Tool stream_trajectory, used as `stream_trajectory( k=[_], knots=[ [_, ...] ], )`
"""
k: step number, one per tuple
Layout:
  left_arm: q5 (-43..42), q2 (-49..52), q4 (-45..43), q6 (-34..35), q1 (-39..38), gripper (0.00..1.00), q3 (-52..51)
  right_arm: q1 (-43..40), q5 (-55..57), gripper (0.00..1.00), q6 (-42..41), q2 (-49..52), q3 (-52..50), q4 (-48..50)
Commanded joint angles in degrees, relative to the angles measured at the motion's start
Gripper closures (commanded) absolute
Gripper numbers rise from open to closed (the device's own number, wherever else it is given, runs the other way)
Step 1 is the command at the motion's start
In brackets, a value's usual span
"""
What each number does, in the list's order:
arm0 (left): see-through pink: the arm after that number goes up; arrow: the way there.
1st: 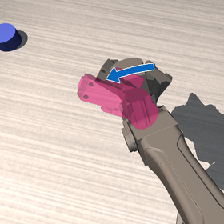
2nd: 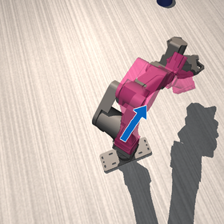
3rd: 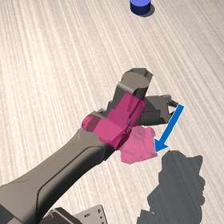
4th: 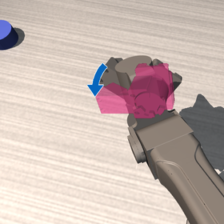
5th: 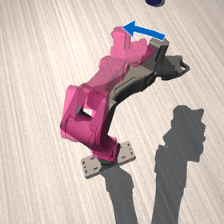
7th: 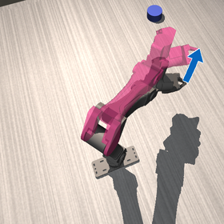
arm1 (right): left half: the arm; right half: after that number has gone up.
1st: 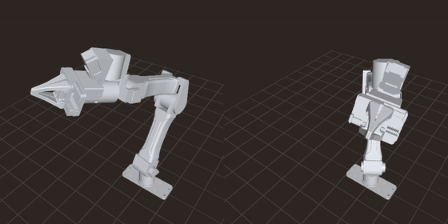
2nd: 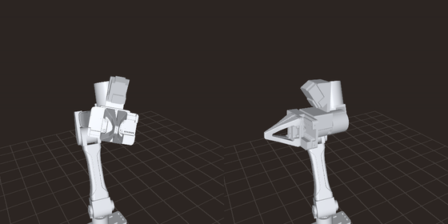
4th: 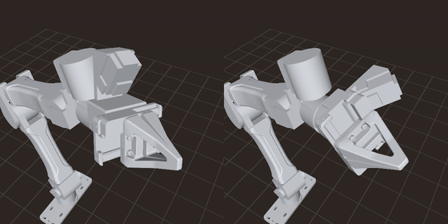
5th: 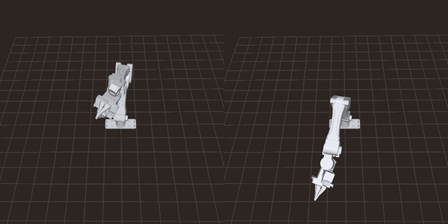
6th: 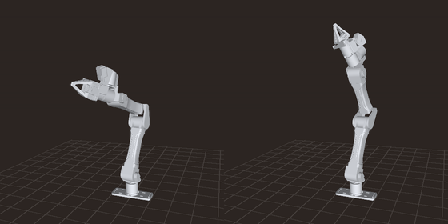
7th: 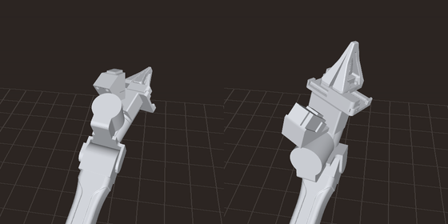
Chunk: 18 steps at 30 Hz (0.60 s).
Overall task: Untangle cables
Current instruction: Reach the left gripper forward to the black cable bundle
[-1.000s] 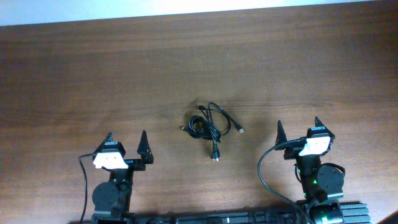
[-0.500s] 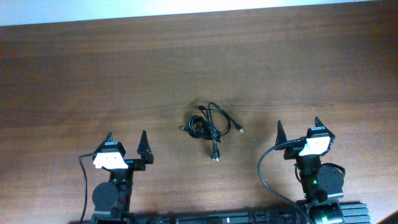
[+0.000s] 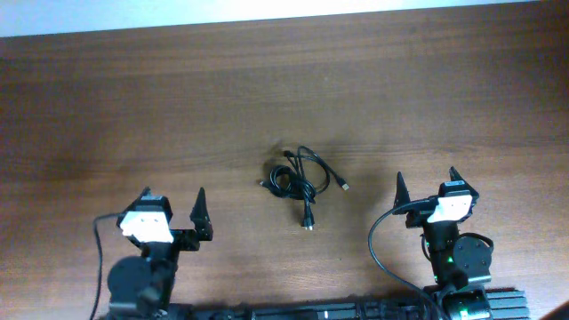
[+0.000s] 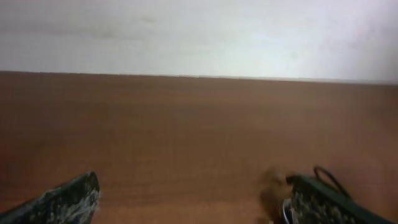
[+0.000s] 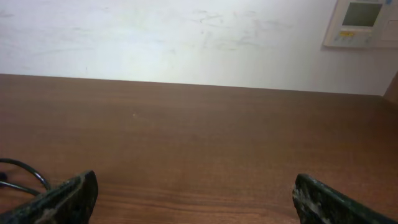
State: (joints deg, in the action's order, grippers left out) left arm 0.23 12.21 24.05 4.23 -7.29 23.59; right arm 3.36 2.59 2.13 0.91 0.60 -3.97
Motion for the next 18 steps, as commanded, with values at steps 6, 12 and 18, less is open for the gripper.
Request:
stream_trajectory(
  k=[6, 12, 18],
  knots=[
    [-13.9, 24.0, 8.1, -12.8, -0.2, 0.01, 17.3, -0.4, 0.9, 0.01, 0.2, -0.2, -0.3, -0.4],
    [-19.5, 46.1, 19.5, -22.3, -0.4, 0.01, 32.0, -0.4, 0.9, 0.01, 0.2, -0.2, -0.3, -0.4],
    [-16.2, 69.1, 25.8, -30.1, -6.8, 0.01, 45.2, -0.4, 0.9, 0.01, 0.2, -0.2, -0.3, -0.4]
  ],
)
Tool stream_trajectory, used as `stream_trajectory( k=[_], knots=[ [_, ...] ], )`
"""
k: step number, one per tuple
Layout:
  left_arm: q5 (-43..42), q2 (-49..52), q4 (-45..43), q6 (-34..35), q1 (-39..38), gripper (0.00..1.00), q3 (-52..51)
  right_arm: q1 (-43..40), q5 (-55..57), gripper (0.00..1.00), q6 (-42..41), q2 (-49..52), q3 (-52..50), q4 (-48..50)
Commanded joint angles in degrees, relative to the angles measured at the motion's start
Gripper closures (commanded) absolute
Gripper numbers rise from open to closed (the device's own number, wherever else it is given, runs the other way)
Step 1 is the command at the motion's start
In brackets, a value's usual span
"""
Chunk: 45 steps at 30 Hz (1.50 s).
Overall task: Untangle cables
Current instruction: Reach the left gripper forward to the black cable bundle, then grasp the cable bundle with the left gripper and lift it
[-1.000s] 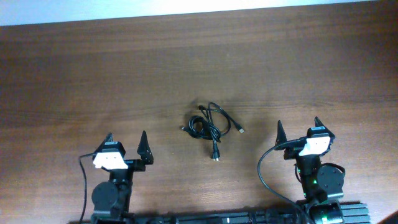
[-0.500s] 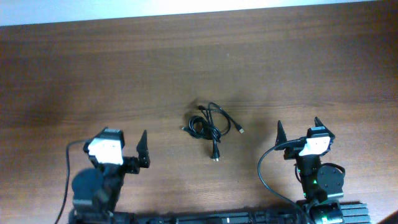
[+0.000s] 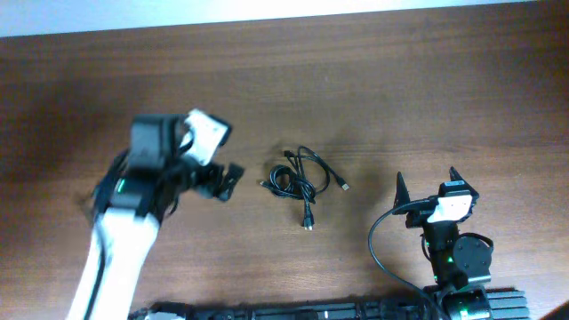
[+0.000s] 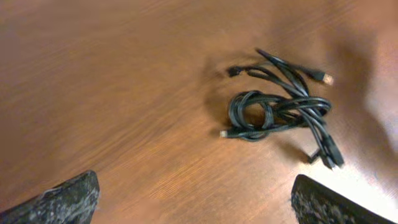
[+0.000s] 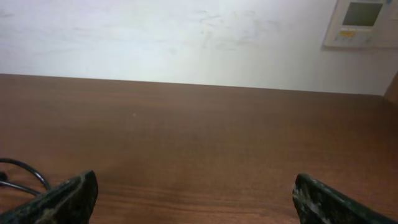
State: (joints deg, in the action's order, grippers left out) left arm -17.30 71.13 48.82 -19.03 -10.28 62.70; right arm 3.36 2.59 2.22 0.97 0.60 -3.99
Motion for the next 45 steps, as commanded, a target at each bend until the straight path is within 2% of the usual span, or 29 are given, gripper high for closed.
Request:
stream_trajectory(
  k=[1, 6, 9, 14, 26, 28, 29, 30, 33, 34, 39, 45],
  knots=[
    [4.1, 14.3, 1.0, -6.9, -5.2, 0.01, 7.8, -0.4, 0.9, 0.01, 0.1, -0.2, -0.3, -0.4],
    [7.7, 28.4, 0.7, -10.3, -11.0, 0.01, 11.8, -0.4, 0.9, 0.01, 0.1, -0.2, -0.3, -0.4],
    [11.1, 32.5, -0.7, -10.2, -13.9, 0.01, 11.8, -0.4, 0.9, 0.01, 0.1, -0.2, -0.3, -0.4],
    [11.5, 35.1, -5.8, -10.2, -16.0, 0.01, 11.8, -0.4, 0.9, 0.01, 0.1, -0.2, -0.3, -0.4],
    [4.8, 40.7, -8.2, -10.3, -16.0, 0.01, 11.5, -0.4, 0.9, 0.02, 0.1, -0.2, -0.3, -0.4],
    [4.9, 41.7, -9.4, -10.3, -16.2, 0.15, 11.5, -0.4, 0.9, 0.01, 0.1, -0.2, -0.3, -0.4],
    [4.9, 42.2, -9.8, -10.3, -16.2, 0.3, 11.5, -0.4, 0.9, 0.01, 0.1, -0.2, -0.3, -0.4],
    [4.8, 42.4, -10.0, -10.2, -16.2, 0.56, 11.5, -0.4, 0.9, 0.01, 0.1, -0.2, -0.3, -0.4],
    [4.6, 42.4, -10.4, -10.2, -16.2, 0.95, 11.5, -0.4, 0.9, 0.02, 0.1, -0.2, -0.3, -0.4],
    [4.6, 42.4, -10.6, -10.2, -16.2, 1.0, 11.5, -0.4, 0.9, 0.01, 0.1, -0.2, -0.3, -0.4],
    [3.2, 42.4, -10.6, -10.2, -16.2, 1.0, 11.6, -0.4, 0.9, 0.01, 0.1, -0.2, -0.3, -0.4],
    [3.3, 38.0, -10.2, -4.9, -16.2, 1.0, 13.9, -0.4, 0.9, 0.01, 0.1, -0.2, -0.3, -0.4]
  ],
)
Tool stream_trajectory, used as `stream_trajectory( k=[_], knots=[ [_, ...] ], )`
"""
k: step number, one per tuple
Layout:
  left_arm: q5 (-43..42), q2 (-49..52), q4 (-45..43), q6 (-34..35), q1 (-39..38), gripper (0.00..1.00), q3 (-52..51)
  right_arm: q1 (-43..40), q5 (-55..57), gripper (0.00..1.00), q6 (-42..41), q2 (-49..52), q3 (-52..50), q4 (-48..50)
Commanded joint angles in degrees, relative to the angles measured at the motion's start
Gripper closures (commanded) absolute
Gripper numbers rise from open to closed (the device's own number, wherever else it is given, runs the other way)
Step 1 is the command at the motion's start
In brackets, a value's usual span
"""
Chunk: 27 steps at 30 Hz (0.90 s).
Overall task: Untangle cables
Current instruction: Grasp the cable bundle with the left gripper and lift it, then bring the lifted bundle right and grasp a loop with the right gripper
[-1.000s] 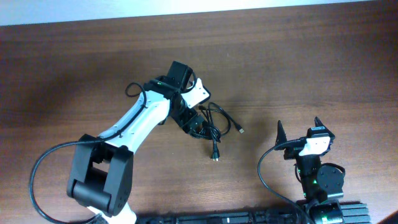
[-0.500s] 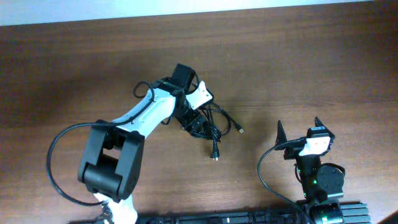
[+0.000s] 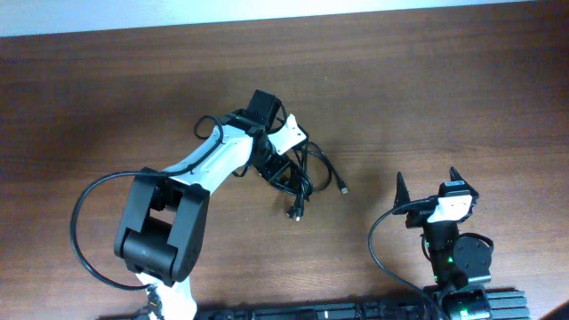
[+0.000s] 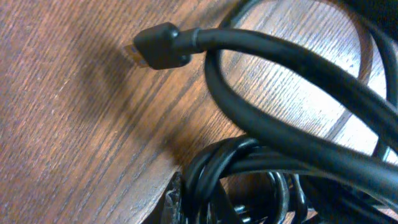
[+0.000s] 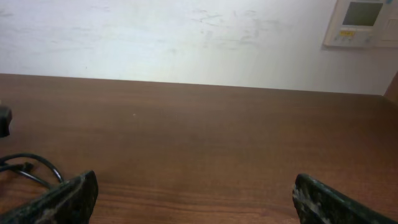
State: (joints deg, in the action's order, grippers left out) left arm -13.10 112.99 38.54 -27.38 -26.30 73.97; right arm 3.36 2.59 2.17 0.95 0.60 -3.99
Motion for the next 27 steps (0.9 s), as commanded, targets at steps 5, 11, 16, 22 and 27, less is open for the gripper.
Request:
stream_trajectory(
  k=[5, 11, 16, 22, 27],
  knots=[
    [2.9, -12.9, -0.6, 3.3, -0.2, 1.0, 3.7, -0.4, 0.9, 0.01, 0.2, -0.2, -0.3, -0.4],
    [2.8, -22.8, -1.7, -3.0, -0.2, 1.0, 3.7, -0.4, 0.9, 0.01, 0.2, -0.2, -0.3, -0.4],
    [1.5, -26.9, -3.1, -5.1, -0.2, 1.0, 3.7, -0.4, 0.9, 0.01, 0.2, -0.2, -0.3, -0.3],
    [-4.7, -28.2, -8.0, -7.4, -0.2, 1.0, 3.7, -0.4, -0.1, 0.01, -0.6, -0.2, -0.3, 3.0],
    [-7.8, -28.2, -14.2, -7.5, -0.2, 1.0, 3.7, -0.4, -2.6, 0.01, -6.2, -0.2, 2.6, 6.1]
  ],
)
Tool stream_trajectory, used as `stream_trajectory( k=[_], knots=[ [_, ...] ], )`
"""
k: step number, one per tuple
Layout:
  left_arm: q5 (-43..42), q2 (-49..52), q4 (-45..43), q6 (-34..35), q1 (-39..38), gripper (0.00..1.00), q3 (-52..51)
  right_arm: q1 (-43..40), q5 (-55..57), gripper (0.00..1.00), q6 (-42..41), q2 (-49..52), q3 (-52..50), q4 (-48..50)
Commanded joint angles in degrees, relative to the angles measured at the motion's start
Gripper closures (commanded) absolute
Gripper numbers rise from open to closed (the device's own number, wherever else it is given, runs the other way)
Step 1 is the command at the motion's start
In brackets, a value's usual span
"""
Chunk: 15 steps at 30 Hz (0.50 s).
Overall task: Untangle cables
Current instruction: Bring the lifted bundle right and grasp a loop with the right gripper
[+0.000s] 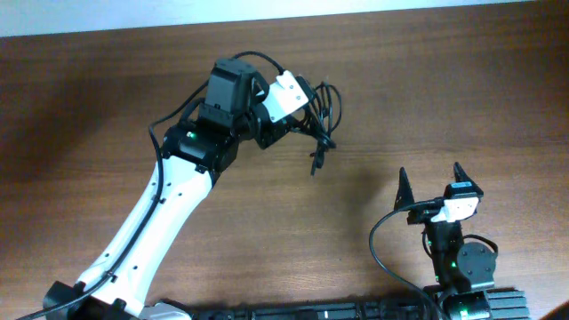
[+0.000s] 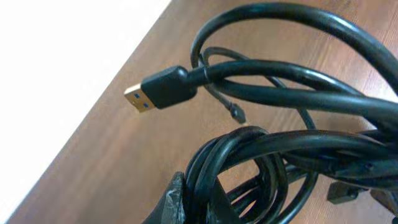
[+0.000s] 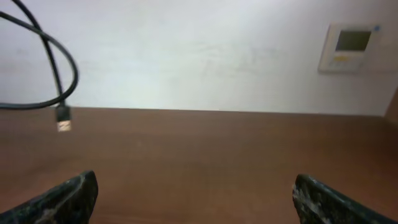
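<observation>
A tangled bundle of black cables [image 1: 318, 105] hangs above the wooden table, with my left gripper [image 1: 298, 117] shut on its coiled part. In the left wrist view the coil [image 2: 249, 162] is pinched at my left gripper [image 2: 208, 202], and a USB plug [image 2: 158, 88] sticks out to the left. One plug end [image 1: 314, 165] dangles lowest. My right gripper [image 1: 429, 188] rests near the table's front edge, open and holding nothing. In the right wrist view, where that gripper [image 3: 196, 194] stands wide open, a hanging cable loop [image 3: 62, 74] shows at the upper left.
The brown wooden table [image 1: 462, 89] ends at a white wall [image 1: 267, 9] on the far side. A wall panel with a display [image 3: 349, 46] shows at the upper right. The right arm's own lead [image 1: 378, 249] loops beside its base.
My left gripper, shut on the bundle, was down at the table top. Now it holds the bundle off the table, farther back. The right wrist view has tilted slightly upward.
Both grippers stood open at the front edge, with the bundle lying mid-table. Then my left arm was out left of the bundle, still open. Then it was shut on the coil at the table. Now the bundle hangs from it in the air.
</observation>
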State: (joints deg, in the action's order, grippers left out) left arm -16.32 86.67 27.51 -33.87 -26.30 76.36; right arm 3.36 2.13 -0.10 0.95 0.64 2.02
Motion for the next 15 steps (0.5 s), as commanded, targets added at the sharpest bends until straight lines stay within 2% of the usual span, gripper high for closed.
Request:
stream_trajectory(
  k=[1, 4, 7, 10, 15],
  knots=[
    [-4.6, -1.9, -4.2, -0.9, -0.2, 1.0, 1.3, -0.4, -4.2, 0.01, -4.1, -0.2, 4.1, -0.6],
    [-6.2, -1.9, -6.5, -1.5, -0.2, 1.0, 1.3, -0.4, -4.8, 0.01, -7.4, -0.2, 11.0, -7.5],
    [-11.2, -1.9, -6.5, -4.8, -0.3, 1.0, 1.3, -0.4, -5.9, 0.01, -7.5, 0.7, 18.1, -16.2],
    [-15.5, -1.9, -6.5, -7.2, -1.4, 1.0, 1.3, -0.4, -8.7, 0.01, -7.6, 4.2, 27.5, -28.0],
    [-15.9, -1.9, -6.4, -12.5, -4.8, 1.0, 1.3, -0.4, -12.3, 0.01, -11.8, 13.1, 41.1, -41.3]
  ],
)
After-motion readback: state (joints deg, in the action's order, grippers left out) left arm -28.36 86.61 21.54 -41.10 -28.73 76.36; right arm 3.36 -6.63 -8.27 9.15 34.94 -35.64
